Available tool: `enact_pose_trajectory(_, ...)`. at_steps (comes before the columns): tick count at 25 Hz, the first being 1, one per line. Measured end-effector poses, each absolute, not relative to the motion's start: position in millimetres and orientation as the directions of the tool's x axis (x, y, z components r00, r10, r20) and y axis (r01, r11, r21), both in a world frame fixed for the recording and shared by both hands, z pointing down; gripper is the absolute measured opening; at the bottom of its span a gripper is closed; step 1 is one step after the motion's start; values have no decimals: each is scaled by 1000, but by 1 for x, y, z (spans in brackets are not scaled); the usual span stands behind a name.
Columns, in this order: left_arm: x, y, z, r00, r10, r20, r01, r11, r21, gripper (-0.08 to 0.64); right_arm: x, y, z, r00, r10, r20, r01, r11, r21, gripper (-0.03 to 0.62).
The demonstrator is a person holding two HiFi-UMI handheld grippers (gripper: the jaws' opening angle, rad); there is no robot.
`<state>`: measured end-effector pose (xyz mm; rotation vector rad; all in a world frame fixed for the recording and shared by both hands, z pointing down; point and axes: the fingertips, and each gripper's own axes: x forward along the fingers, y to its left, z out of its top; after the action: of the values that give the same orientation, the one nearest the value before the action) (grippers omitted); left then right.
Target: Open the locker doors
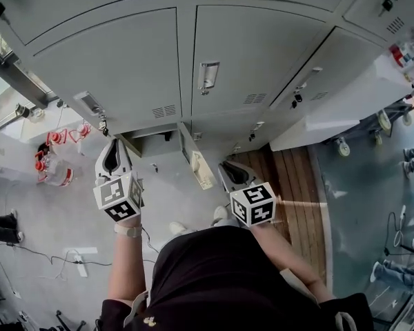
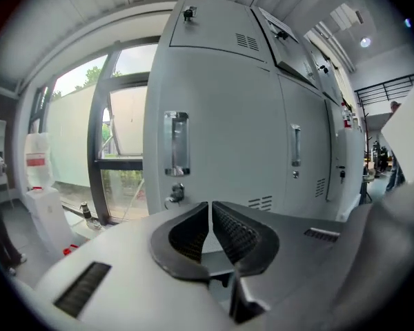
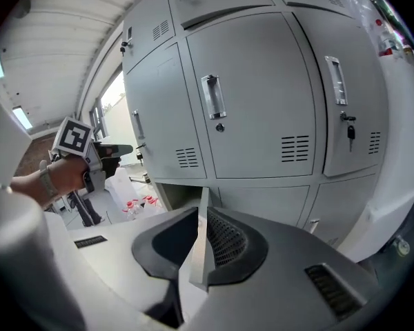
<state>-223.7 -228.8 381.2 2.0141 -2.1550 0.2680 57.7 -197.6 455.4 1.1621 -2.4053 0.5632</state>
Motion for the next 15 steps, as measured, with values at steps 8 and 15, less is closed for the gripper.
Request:
enact_pose_trajectory(8, -287, -263, 327, -237, -963, 128, -971, 231, -63, 96, 38, -196, 447, -560, -646, 518, -805, 573, -155, 64)
enact_pose_trajectory(15, -312, -281, 304, -312, -945, 97, -948, 302, -99, 215, 39, -187, 453, -530, -659, 535, -827, 541, -153, 64)
